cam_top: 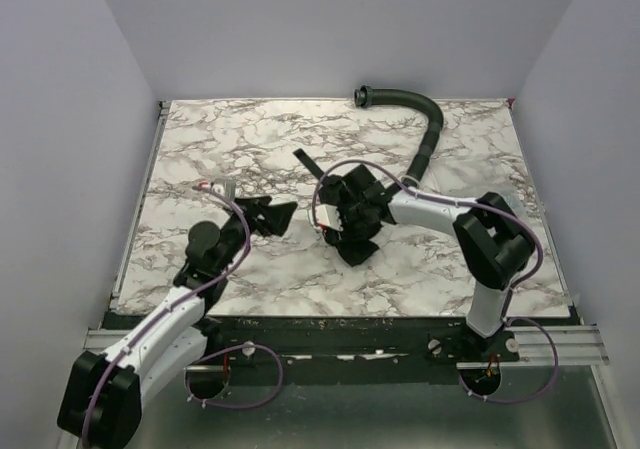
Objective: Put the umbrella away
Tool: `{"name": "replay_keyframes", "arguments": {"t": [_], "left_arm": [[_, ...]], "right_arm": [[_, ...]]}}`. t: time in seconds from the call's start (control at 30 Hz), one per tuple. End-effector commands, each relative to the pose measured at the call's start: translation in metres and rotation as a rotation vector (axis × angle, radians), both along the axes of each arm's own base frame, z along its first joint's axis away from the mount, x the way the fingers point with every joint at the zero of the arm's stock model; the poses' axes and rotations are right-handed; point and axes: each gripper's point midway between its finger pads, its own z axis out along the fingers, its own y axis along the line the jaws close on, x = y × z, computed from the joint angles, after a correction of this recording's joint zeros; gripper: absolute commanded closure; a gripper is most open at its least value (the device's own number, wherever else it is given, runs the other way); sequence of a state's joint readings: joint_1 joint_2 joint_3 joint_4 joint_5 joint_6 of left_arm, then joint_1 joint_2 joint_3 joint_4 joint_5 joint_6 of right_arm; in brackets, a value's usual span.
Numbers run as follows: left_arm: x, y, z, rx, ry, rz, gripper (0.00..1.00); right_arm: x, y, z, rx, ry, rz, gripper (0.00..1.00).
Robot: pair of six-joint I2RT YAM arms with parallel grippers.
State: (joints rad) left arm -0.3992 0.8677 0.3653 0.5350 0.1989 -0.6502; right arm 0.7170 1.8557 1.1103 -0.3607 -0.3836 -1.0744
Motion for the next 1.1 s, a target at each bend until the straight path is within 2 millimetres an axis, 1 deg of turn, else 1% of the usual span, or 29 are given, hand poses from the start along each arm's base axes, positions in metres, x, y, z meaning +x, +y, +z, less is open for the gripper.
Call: {"name": "replay_keyframes", "arguments": {"t": [0.0,0.03,0.07,0.13,0.2,0.27,0.33,0.37,0.47,0.57,0.67,0.73,0.77,0.8,0.87,0.9,0.97,1.03,1.07], "left_arm": [[-0.018,0.022,-0.01,0.012,-0.221,0.064,0.05],[-0.027,0.015,-0.008,0.016,-0.27,0.01,0.05],[-0.036,0.009,-0.001,0.017,-0.331,-0.038,0.06],[-0.057,-0.009,0.005,0.067,-0.451,-0.152,0.09],[-0.08,-0.035,0.004,0.164,-0.569,-0.274,0.11],[-0.099,-0.061,-0.009,0.31,-0.638,-0.388,0.13],[-0.11,-0.078,-0.024,0.454,-0.682,-0.464,0.13],[-0.113,-0.082,-0.035,0.509,-0.679,-0.48,0.13],[-0.113,-0.084,-0.062,0.644,-0.66,-0.47,0.14],[-0.112,-0.083,-0.085,0.71,-0.629,-0.468,0.14],[-0.109,-0.086,-0.101,0.746,-0.612,-0.469,0.13],[-0.104,-0.088,-0.107,0.75,-0.612,-0.451,0.13],[-0.101,-0.091,-0.105,0.745,-0.623,-0.44,0.12],[-0.098,-0.094,-0.109,0.751,-0.615,-0.439,0.12],[-0.09,-0.1,-0.109,0.748,-0.623,-0.411,0.12],[-0.086,-0.102,-0.105,0.732,-0.637,-0.388,0.11],[-0.072,-0.101,-0.102,0.727,-0.645,-0.306,0.09],[-0.065,-0.107,-0.097,0.705,-0.668,-0.285,0.07],[-0.063,-0.111,-0.098,0.707,-0.675,-0.289,0.07]], "right_arm": [[-0.113,-0.087,-0.074,-0.358,0.581,-0.122,0.61],[-0.111,-0.086,-0.073,-0.357,0.597,-0.135,0.61],[-0.11,-0.087,-0.073,-0.365,0.615,-0.152,0.61],[-0.109,-0.086,-0.074,-0.379,0.65,-0.172,0.62],[-0.11,-0.087,-0.075,-0.399,0.685,-0.185,0.62],[-0.111,-0.087,-0.076,-0.411,0.72,-0.198,0.62],[-0.113,-0.088,-0.077,-0.423,0.759,-0.205,0.62],[-0.114,-0.088,-0.078,-0.428,0.776,-0.209,0.63],[-0.12,-0.091,-0.077,-0.441,0.827,-0.202,0.63],[-0.126,-0.096,-0.076,-0.459,0.85,-0.18,0.63],[-0.133,-0.101,-0.074,-0.468,0.873,-0.155,0.62],[-0.137,-0.103,-0.071,-0.46,0.878,-0.135,0.62],[-0.139,-0.104,-0.069,-0.455,0.877,-0.129,0.62],[-0.141,-0.105,-0.068,-0.451,0.873,-0.119,0.62],[-0.143,-0.106,-0.066,-0.441,0.871,-0.108,0.61],[-0.145,-0.107,-0.065,-0.443,0.869,-0.102,0.61],[-0.148,-0.108,-0.063,-0.437,0.871,-0.094,0.6],[-0.15,-0.111,-0.064,-0.445,0.876,-0.089,0.6],[-0.152,-0.112,-0.063,-0.446,0.884,-0.085,0.6]]}}
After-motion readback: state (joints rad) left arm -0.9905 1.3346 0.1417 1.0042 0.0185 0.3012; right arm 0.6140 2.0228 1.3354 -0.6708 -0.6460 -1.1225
